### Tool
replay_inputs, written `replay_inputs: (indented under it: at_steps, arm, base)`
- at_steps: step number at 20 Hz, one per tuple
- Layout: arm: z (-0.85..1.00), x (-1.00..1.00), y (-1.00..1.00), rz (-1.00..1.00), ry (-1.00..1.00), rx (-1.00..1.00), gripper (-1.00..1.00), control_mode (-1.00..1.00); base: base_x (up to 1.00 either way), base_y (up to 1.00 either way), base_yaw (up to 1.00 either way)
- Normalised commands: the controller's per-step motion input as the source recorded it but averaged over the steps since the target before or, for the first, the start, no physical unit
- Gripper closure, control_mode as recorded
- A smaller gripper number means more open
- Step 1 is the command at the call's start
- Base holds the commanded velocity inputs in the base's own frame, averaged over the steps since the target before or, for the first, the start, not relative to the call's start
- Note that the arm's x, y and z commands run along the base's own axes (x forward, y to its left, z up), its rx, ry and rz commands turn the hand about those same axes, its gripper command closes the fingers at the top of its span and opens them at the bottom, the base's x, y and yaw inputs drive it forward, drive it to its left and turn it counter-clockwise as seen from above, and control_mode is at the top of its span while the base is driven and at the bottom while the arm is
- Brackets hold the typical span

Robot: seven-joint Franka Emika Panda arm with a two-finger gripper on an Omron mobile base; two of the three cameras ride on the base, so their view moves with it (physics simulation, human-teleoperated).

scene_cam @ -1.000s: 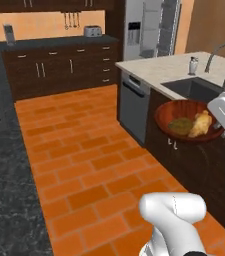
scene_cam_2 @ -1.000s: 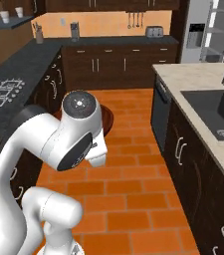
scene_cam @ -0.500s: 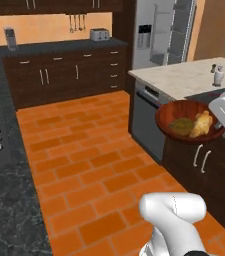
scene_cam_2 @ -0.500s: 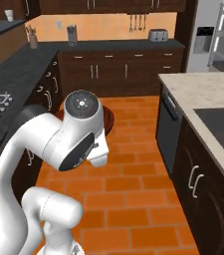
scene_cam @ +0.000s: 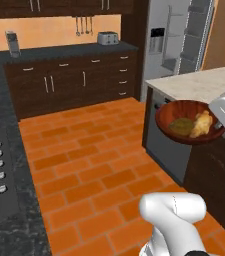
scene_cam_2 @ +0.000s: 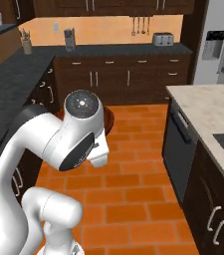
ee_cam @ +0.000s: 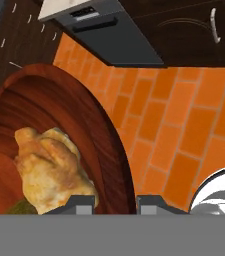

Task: Pick the chicken drumstick and avocado from their plates and place them in the bowl. Then put the bowl in the fridge.

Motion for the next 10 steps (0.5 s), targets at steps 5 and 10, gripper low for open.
replay_inputs:
  at_steps: [5,10]
  arm:
    - [0.00,0.00,0.00,0.00,0.00,0.00,1.00,1.00]
    - [0.00,0.00,0.00,0.00,0.00,0.00,1.00,1.00]
  base:
    - [1.00,0.00,0.00]
    - [1.00,-0.09,0.00]
